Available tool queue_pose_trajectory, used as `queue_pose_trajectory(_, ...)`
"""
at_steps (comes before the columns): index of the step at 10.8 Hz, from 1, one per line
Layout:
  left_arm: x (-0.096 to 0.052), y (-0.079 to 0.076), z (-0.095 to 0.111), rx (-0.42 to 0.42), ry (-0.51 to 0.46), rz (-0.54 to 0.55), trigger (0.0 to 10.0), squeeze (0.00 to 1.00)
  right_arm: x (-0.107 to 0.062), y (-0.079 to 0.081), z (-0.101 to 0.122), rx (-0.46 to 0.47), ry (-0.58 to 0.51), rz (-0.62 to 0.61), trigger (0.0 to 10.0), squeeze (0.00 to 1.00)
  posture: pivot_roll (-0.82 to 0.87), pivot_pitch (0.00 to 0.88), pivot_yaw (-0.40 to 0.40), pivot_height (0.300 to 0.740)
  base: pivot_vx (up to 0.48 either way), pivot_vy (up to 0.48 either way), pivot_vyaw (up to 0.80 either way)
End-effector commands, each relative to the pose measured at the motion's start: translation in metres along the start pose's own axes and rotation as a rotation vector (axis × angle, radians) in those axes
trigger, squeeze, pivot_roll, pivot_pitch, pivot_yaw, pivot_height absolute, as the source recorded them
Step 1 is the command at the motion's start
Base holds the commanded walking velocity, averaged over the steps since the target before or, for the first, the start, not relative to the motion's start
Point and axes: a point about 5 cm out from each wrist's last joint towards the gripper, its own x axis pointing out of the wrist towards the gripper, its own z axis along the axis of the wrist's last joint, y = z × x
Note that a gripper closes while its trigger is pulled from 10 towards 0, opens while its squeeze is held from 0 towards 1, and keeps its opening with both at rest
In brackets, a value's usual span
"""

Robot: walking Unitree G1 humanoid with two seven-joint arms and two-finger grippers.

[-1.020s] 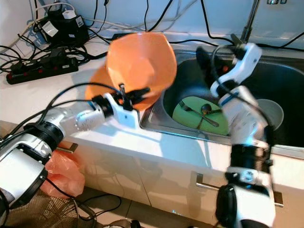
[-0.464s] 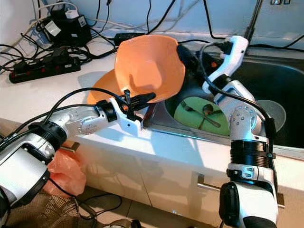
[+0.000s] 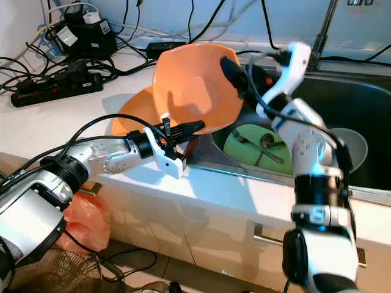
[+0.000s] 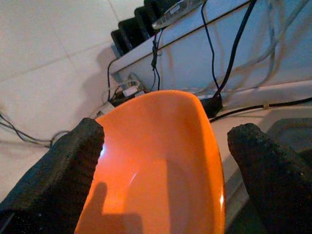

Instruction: Kitchen organization

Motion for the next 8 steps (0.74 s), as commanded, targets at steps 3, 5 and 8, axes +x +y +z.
queue_pose_trajectory(3,0.005,0.013,0.001,0.046,-0.044,0.047,0.0,0.0,0.013,-0.001,0.006,-0.107,0.075,0.02,10.0,0.0,0.08,0.062,0.109,0.74,0.0,0.0,0.0)
queue_pose_trajectory(5,0.005,0.014,0.001,0.05,-0.046,0.055,0.0,0.0,0.016,-0.007,0.0,-0.17,0.164,0.018,10.0,0.0,0.08,0.062,0.108,0.74,0.0,0.0,0.0)
queue_pose_trajectory(8,0.005,0.015,0.001,0.054,-0.054,0.065,0.0,0.0,0.02,-0.011,-0.003,-0.193,0.203,0.019,8.9,0.0,0.09,0.062,0.109,0.74,0.0,0.0,0.0)
